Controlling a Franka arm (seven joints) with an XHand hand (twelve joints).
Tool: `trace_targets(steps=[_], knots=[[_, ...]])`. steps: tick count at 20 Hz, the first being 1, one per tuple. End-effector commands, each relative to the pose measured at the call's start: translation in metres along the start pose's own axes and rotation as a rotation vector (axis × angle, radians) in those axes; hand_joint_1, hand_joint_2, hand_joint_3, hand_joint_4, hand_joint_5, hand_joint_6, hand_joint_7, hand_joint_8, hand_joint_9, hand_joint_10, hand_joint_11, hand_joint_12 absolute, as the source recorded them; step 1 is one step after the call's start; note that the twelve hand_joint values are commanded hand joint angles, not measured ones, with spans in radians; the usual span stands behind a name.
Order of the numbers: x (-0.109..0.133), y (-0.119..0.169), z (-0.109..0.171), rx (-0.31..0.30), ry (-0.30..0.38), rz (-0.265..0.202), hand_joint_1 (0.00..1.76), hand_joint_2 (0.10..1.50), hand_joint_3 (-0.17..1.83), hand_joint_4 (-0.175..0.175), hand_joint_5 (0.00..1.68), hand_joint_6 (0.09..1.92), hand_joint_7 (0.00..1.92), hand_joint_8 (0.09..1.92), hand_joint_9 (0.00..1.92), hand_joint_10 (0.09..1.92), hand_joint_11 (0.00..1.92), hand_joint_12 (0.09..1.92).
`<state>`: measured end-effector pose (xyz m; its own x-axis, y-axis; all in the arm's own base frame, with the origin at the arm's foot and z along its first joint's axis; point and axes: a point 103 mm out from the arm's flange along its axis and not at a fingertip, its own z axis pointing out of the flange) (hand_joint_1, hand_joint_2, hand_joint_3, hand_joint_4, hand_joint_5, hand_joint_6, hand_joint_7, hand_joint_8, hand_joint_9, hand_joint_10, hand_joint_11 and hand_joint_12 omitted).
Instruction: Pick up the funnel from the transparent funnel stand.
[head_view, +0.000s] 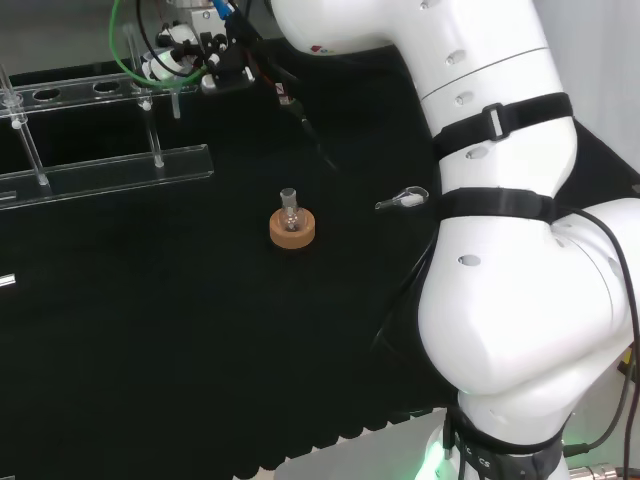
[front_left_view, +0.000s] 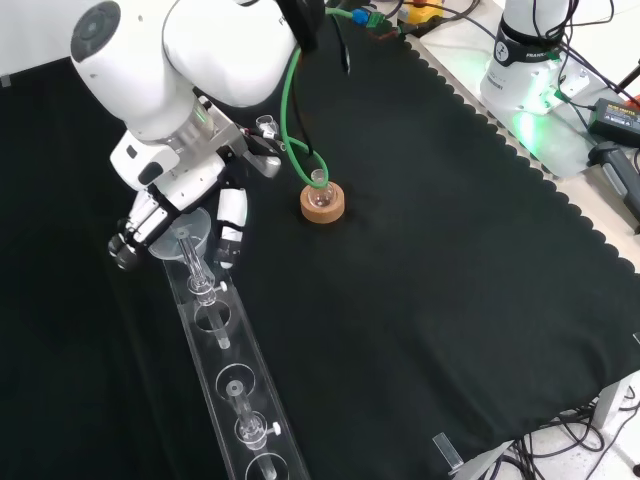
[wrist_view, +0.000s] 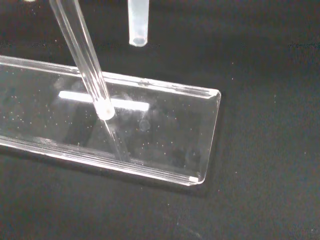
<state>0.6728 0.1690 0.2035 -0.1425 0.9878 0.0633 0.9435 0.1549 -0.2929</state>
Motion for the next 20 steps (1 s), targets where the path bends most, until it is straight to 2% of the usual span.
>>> trace_targets(steps=[1,3,5,7,10,11,13,14,16,17,18,20], knots=[[-0.001,0.003,0.002,-0.072,-0.019,-0.019,0.15,0.88,0.01,0.006,0.18,0.09,0.05,0.61,0.60,0.87,0.80,1.31],[-0.001,0.004,0.001,-0.110,-0.026,-0.031,0.16,0.89,0.01,-0.010,0.23,0.09,0.12,0.80,0.72,0.87,0.90,1.29],[0.003,0.005,0.003,-0.159,-0.036,-0.047,0.18,0.89,0.01,-0.033,0.30,0.09,0.24,0.91,0.85,0.88,1.02,1.25],[0.007,0.005,0.005,-0.193,-0.038,-0.062,0.20,0.90,0.01,-0.052,0.35,0.09,0.35,0.97,0.95,0.88,1.12,1.22],[0.007,0.006,-0.001,-0.228,-0.046,-0.052,0.23,0.91,0.02,-0.080,0.43,0.09,0.51,1.02,1.09,0.89,1.23,1.20],[0.004,0.003,-0.001,-0.273,-0.035,-0.070,0.25,0.92,0.02,-0.094,0.46,0.09,0.58,1.05,1.15,0.91,1.27,1.20],[0.008,0.001,-0.001,-0.325,-0.072,-0.116,0.28,0.93,0.03,-0.121,0.53,0.09,0.70,1.09,1.25,0.95,1.35,1.21],[0.009,0.000,-0.002,-0.368,-0.089,-0.114,0.38,0.94,0.04,-0.143,0.59,0.13,0.81,1.11,1.33,0.97,1.42,1.20],[0.006,0.000,-0.004,-0.411,-0.101,-0.110,0.56,0.96,0.05,-0.167,0.63,0.34,0.98,1.15,1.46,0.97,1.55,1.17],[0.006,0.002,-0.008,-0.424,-0.116,-0.100,0.65,0.96,0.05,-0.172,0.65,0.47,1.04,1.15,1.52,0.97,1.61,1.15],[0.004,0.000,-0.012,-0.444,-0.129,-0.110,0.72,0.95,0.06,-0.174,0.67,0.58,1.10,1.15,1.57,0.96,1.66,1.13],[0.004,-0.003,-0.009,-0.500,-0.179,-0.125,0.85,0.94,0.06,-0.175,0.75,0.69,1.22,1.13,1.66,0.95,1.74,1.12]])
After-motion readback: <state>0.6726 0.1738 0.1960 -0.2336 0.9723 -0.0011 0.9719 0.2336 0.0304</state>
